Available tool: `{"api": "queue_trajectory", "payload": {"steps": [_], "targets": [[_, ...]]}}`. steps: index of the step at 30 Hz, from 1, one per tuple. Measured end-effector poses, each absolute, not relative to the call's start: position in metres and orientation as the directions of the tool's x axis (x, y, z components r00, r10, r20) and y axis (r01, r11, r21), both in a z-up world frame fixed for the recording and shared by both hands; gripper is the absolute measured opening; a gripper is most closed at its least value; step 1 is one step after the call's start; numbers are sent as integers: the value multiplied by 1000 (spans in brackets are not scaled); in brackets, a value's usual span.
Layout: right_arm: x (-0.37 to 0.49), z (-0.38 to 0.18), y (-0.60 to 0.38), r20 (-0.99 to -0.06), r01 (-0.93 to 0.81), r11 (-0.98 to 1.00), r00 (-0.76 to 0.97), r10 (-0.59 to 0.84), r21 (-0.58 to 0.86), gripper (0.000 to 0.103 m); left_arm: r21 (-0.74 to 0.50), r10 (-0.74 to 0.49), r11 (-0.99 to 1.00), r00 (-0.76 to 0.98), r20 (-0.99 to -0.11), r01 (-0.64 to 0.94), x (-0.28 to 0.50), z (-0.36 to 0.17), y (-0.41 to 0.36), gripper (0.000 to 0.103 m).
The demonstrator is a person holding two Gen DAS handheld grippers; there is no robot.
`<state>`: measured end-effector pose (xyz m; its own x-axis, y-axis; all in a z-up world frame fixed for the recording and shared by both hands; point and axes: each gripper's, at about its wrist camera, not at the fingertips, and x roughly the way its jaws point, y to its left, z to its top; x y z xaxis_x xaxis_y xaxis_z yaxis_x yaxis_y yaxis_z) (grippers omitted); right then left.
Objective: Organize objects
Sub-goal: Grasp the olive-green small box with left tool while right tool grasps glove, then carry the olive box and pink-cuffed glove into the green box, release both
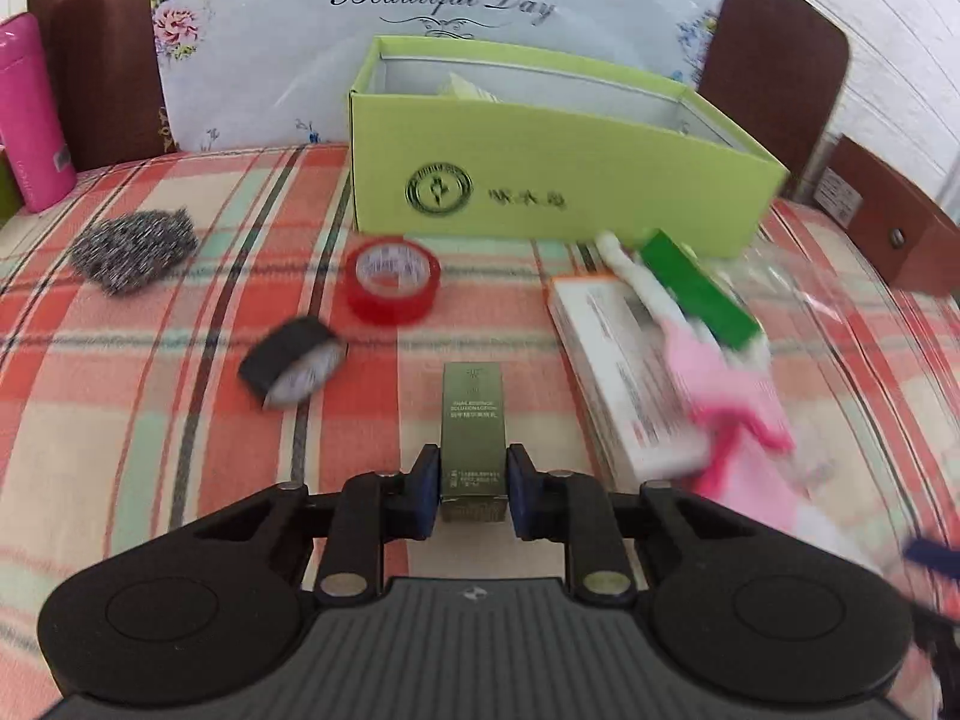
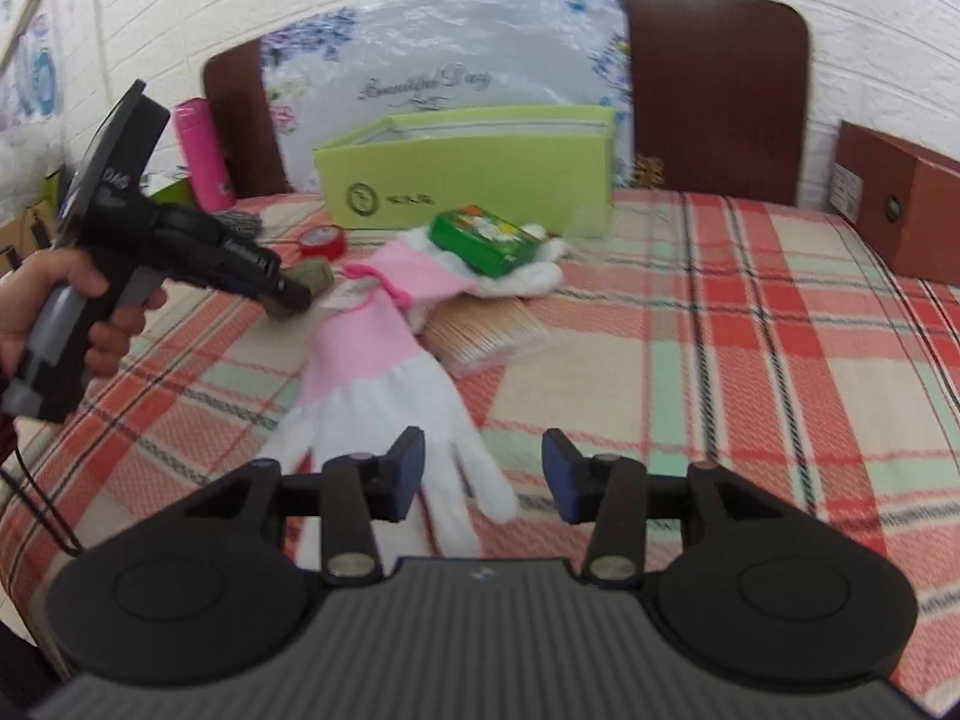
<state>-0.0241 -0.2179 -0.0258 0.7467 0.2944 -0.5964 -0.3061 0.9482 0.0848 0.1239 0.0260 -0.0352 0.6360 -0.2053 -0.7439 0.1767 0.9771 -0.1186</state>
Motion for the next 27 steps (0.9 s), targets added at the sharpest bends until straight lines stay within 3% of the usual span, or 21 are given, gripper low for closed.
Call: {"api": "queue_trajectory", "payload": {"steps": [1, 3, 4, 7, 9, 10, 12, 16, 20, 24, 25, 26, 27], "targets": [[-21, -27, -210, -592, -330, 941, 746, 307, 72, 59, -107, -206, 976, 635, -745, 190, 111, -35, 25, 23], [-15, -31, -196, -593, -368, 929, 739, 321, 44, 69, -102, -204, 976, 632, -747, 194, 93, -36, 26, 25], [-11, -33, -189, -603, -383, 923, 729, 323, 32, 69, -103, -202, 976, 631, -749, 189, 88, -37, 27, 26], [-2, -41, -173, -616, -421, 907, 712, 337, 9, 69, -118, -201, 978, 641, -741, 171, 84, -36, 30, 44], [2, -45, -163, -628, -437, 899, 700, 340, 0, 68, -110, -200, 978, 644, -739, 177, 87, -34, 29, 43], [1, -47, -159, -637, -452, 892, 688, 348, 0, 64, -110, -206, 976, 644, -737, 188, 88, -32, 27, 38], [-3, -49, -152, -645, -496, 868, 662, 382, 6, 52, -115, -222, 972, 646, -730, 204, 89, -30, 25, 38], [-3, -50, -153, -634, -477, 879, 679, 370, 1, 50, -96, -197, 977, 651, -733, 188, 93, -33, 21, 42], [5, -48, -160, -617, -427, 904, 713, 334, -4, 64, -108, -197, 979, 639, -743, 176, 98, -39, 22, 42], [9, -58, -156, -632, -442, 897, 692, 351, 14, 70, -101, -193, 979, 641, -743, 177, 97, -42, 20, 44], [7, -60, -154, -624, -447, 895, 698, 353, 6, 65, -96, -194, 978, 642, -742, 184, 96, -42, 19, 44], [6, -60, -153, -618, -455, 890, 695, 366, 16, 47, -93, -196, 977, 641, -742, 191, 96, -43, 18, 42], [6, -59, -152, -617, -459, 888, 691, 376, 27, 39, -93, -200, 976, 640, -742, 196, 96, -43, 18, 36]]}}
